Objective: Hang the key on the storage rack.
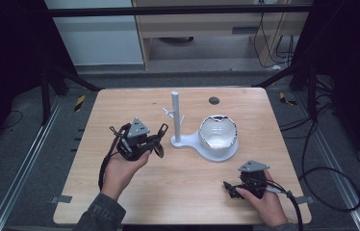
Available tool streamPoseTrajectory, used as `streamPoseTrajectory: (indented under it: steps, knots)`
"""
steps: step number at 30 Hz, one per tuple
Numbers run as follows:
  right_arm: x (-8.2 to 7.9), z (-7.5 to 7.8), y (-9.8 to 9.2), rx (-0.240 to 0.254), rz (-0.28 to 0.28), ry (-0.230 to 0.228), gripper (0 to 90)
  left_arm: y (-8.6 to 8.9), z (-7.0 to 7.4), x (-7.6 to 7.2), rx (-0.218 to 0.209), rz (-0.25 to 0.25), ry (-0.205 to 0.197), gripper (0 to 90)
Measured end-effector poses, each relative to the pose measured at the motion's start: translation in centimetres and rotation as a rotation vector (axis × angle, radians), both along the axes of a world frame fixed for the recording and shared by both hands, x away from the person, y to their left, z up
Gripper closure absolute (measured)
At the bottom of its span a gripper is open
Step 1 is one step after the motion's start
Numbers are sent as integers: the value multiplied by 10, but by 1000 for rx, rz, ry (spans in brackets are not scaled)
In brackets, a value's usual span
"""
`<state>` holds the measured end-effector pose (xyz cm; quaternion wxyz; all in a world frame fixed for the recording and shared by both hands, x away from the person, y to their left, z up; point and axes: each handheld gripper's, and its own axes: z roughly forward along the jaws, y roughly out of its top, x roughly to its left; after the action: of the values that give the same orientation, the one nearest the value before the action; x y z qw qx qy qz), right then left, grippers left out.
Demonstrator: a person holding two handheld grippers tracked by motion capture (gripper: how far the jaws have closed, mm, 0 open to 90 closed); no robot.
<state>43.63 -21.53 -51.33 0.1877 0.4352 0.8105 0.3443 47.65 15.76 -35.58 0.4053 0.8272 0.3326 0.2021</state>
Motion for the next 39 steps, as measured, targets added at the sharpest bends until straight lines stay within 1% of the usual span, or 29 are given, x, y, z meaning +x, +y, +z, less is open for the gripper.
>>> streamPoseTrajectory:
  steps: [5,10,14,20,23,26,29,32,35,39]
  knots:
    - [0,0,0,0,0,0,5,0,3,4,-17,7,-3,809]
    - [0,0,0,0,0,0,5,-1,9,6,-16,12,-18,809]
    - [0,0,0,0,0,0,5,0,14,6,-39,16,-28,809]
    - [0,0,0,0,0,0,5,-2,18,8,-31,21,-39,809]
    - [0,0,0,0,0,0,5,-3,19,11,-30,22,-46,809]
    - [0,0,0,0,0,0,5,-3,20,14,-48,29,-43,809]
    - [0,0,0,0,0,0,5,-4,19,18,-52,38,-48,809]
    - [0,0,0,-2,1,0,5,-5,18,21,-49,39,-54,809]
    - [0,0,0,-3,5,-2,5,-7,16,24,-56,47,-56,809]
    - [0,0,0,-3,3,-2,5,-7,15,28,-49,51,-57,809]
